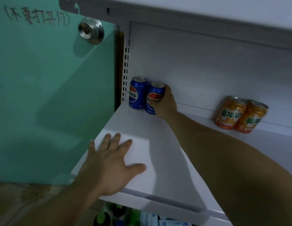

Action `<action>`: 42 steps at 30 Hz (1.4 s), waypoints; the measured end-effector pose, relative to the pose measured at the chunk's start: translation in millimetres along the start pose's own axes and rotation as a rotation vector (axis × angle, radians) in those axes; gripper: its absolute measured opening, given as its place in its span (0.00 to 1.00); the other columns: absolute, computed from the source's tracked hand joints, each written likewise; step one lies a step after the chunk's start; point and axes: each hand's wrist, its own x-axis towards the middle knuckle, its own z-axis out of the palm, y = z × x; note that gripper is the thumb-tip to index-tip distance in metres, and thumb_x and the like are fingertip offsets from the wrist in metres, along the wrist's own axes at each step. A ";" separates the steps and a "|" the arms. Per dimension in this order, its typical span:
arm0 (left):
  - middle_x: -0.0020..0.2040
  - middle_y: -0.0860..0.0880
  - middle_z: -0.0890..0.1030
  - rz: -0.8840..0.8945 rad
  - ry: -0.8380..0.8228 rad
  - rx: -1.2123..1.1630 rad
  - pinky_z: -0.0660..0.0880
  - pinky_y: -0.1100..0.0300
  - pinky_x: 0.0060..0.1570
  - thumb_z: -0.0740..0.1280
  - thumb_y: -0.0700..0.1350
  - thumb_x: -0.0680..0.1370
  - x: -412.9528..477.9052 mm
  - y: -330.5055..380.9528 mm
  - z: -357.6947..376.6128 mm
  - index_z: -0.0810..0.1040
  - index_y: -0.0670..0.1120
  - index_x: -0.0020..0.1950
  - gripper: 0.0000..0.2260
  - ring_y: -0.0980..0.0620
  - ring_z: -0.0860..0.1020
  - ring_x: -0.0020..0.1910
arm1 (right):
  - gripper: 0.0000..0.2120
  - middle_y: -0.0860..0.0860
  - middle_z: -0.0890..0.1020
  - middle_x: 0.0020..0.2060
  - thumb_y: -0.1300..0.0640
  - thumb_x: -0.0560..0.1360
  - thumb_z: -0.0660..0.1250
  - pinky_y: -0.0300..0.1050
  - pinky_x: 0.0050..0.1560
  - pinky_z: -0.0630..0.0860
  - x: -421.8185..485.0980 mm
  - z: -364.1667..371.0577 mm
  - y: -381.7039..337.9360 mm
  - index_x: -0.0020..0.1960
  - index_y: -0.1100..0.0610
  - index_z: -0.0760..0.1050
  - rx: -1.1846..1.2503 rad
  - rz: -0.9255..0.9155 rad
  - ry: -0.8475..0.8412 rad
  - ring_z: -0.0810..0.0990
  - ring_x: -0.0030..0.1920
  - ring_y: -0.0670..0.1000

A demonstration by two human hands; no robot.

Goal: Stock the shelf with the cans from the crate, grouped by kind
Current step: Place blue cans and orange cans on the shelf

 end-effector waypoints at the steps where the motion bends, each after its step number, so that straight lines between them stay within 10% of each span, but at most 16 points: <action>1: 0.77 0.53 0.36 0.001 0.000 -0.001 0.35 0.42 0.73 0.41 0.77 0.65 0.7 -0.1 -0.9 0.39 0.60 0.77 0.44 0.51 0.34 0.76 | 0.40 0.54 0.74 0.65 0.58 0.70 0.75 0.52 0.63 0.74 3.5 0.5 0.0 0.75 0.51 0.57 -0.017 0.004 0.004 0.75 0.63 0.55; 12: 0.77 0.53 0.35 0.011 -0.005 -0.002 0.35 0.41 0.72 0.43 0.77 0.68 1.8 0.1 -2.0 0.39 0.60 0.76 0.41 0.51 0.34 0.76 | 0.40 0.56 0.53 0.77 0.39 0.73 0.67 0.60 0.70 0.59 11.9 3.5 -22.2 0.78 0.47 0.51 -0.741 -0.310 0.033 0.50 0.76 0.59; 22: 0.77 0.53 0.35 0.007 -0.011 0.013 0.35 0.41 0.72 0.45 0.75 0.71 2.9 -1.0 -2.8 0.39 0.60 0.76 0.39 0.51 0.34 0.76 | 0.28 0.56 0.59 0.74 0.44 0.77 0.64 0.58 0.64 0.71 23.4 18.0 -16.2 0.74 0.50 0.62 -0.644 -0.294 0.117 0.53 0.74 0.58; 31: 0.78 0.52 0.38 0.013 0.002 0.002 0.37 0.39 0.72 0.45 0.76 0.70 16.3 -8.8 -1.1 0.41 0.59 0.77 0.40 0.50 0.37 0.77 | 0.42 0.54 0.45 0.79 0.43 0.75 0.66 0.61 0.73 0.53 18.8 -4.8 -31.3 0.79 0.46 0.44 -0.677 -0.235 -0.063 0.42 0.77 0.60; 42: 0.79 0.50 0.44 -0.073 -0.104 -0.007 0.44 0.39 0.73 0.52 0.74 0.72 4.8 -8.2 -18.8 0.47 0.56 0.78 0.40 0.46 0.44 0.77 | 0.32 0.57 0.71 0.68 0.38 0.75 0.64 0.51 0.66 0.70 -126.8 -182.0 -5.0 0.74 0.50 0.62 -0.860 0.077 -0.146 0.72 0.65 0.60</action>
